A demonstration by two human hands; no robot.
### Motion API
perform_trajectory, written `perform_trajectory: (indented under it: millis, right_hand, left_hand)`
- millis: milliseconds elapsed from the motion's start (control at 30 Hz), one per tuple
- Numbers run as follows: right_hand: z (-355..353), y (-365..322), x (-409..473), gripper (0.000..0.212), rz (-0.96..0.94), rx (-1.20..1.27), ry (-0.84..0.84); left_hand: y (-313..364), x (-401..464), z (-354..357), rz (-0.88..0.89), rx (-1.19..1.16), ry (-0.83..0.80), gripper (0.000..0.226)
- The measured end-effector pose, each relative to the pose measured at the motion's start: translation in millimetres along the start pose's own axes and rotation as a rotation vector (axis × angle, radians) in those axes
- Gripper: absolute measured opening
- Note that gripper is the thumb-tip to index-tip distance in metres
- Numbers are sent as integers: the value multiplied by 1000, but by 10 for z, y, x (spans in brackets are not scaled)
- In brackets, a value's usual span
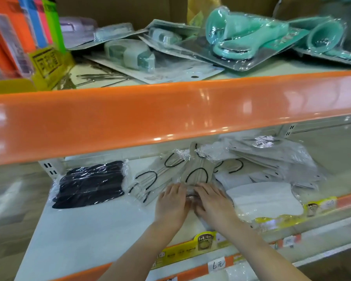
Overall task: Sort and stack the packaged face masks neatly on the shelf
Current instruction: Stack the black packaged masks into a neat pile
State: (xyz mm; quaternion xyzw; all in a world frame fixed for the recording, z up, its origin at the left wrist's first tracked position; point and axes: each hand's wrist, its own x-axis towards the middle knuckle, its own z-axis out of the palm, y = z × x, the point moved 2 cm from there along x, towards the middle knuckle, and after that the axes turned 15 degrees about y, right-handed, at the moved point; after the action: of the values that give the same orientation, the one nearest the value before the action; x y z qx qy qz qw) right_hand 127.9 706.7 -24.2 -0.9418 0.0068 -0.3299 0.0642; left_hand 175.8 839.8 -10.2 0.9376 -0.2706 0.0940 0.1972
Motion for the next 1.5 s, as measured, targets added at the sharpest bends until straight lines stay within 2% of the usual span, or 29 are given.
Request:
perform_trajectory:
  millis: [67, 133, 200, 267, 333, 500, 567, 667, 733, 800, 867, 967, 1033, 1100, 1167, 1233, 1333, 1433, 1500]
  right_hand:
    - [20, 66, -18, 38, -1, 1, -19]
    - [39, 90, -12, 42, 7, 2, -39]
    - [63, 103, -18, 50, 14, -13, -39]
    - [68, 93, -28, 44, 16, -27, -17]
    - [79, 86, -40, 34, 22, -18, 17]
    - [39, 106, -16, 37, 54, 73, 27]
    - [15, 150, 4, 35, 32, 89, 35]
    - [-26, 210, 20, 33, 15, 70, 44]
    - [-40, 225, 39, 38, 29, 56, 35]
    - [-55, 218, 44, 47, 49, 42, 13]
    - [-70, 216, 65, 49, 51, 49, -18]
    - [-117, 211, 122, 49, -1, 111, -7]
    - [-181, 179, 192, 54, -47, 147, 2]
    - [-246, 136, 293, 59, -21, 232, -7]
    - [-312, 84, 408, 55, 56, 329, 9]
    - [-360, 31, 538, 41, 158, 386, 15]
    - [-364, -15, 687, 20, 390, 527, -133]
    - [-387, -48, 755, 8, 576, 733, -171]
    - [-420, -68, 785, 5, 601, 747, -169]
  left_hand:
    - [19, 15, 69, -13, 19, -30, 95]
    - [32, 29, 97, -17, 43, -18, 96]
    - [22, 25, 102, -19, 76, -20, 77]
    - [13, 43, 112, -11, 93, -5, 50]
    - [9, 62, 111, -7, 93, 42, 39]
    - [-13, 31, 128, 34, 81, 173, 11]
    - [-36, 22, 160, 53, 103, 181, 17]
    - [-49, 13, 135, 82, 71, 296, 32]
    - [-53, -4, 70, 118, -8, 404, 18]
    - [-67, -13, -26, 129, -74, 446, 7]
    - [-95, 11, -167, 41, -157, 455, 8]
    - [-104, 49, -419, -184, -437, 495, 12]
    - [-85, 89, -605, -236, -605, 567, 24]
    - [-118, 134, -724, -317, -757, 616, 26]
    - [-167, 162, -822, -445, -917, 654, 19]
    - [-204, 171, -907, -588, -1125, 694, 17]
    - [-281, 152, -983, -768, -1416, 756, 20]
    - [-449, 86, -972, -870, -1426, 791, 19]
    - [-574, 23, -952, -879, -1375, 787, 16]
